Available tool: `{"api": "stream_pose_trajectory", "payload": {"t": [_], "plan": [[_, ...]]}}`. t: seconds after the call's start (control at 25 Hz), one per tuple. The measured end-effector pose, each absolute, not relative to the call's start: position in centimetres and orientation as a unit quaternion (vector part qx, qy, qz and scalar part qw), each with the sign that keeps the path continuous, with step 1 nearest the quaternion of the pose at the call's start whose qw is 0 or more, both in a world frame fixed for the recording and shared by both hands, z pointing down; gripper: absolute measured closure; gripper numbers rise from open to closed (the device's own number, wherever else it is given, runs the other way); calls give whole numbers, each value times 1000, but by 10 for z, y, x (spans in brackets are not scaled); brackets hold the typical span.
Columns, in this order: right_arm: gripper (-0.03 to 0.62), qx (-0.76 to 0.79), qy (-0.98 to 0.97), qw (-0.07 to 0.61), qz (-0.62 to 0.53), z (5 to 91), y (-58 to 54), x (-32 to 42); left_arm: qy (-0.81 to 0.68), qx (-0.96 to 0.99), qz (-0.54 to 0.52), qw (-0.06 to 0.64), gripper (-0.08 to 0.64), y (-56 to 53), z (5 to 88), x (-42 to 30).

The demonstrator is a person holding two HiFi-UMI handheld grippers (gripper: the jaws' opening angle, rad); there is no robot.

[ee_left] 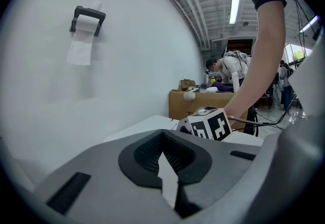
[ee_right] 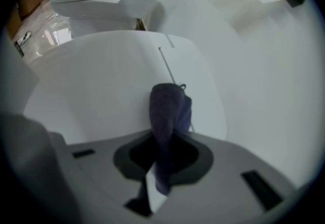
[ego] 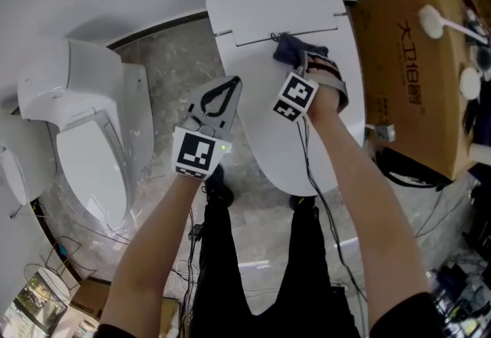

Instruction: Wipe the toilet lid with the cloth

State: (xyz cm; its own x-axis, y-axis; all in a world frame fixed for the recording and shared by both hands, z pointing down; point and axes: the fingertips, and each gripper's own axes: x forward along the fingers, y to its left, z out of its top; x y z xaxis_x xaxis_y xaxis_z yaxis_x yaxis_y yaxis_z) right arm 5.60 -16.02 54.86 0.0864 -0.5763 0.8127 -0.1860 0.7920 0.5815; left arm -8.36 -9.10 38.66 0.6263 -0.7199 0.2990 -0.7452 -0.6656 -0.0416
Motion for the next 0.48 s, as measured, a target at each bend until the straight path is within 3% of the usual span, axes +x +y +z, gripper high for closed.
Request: {"api": "stream_pose_trajectory", "payload": {"t": [0.48], "plan": [[525,270,-669,675,-157,548,-151,19,-418,896,140,46,541,-81,384,-95]]}}
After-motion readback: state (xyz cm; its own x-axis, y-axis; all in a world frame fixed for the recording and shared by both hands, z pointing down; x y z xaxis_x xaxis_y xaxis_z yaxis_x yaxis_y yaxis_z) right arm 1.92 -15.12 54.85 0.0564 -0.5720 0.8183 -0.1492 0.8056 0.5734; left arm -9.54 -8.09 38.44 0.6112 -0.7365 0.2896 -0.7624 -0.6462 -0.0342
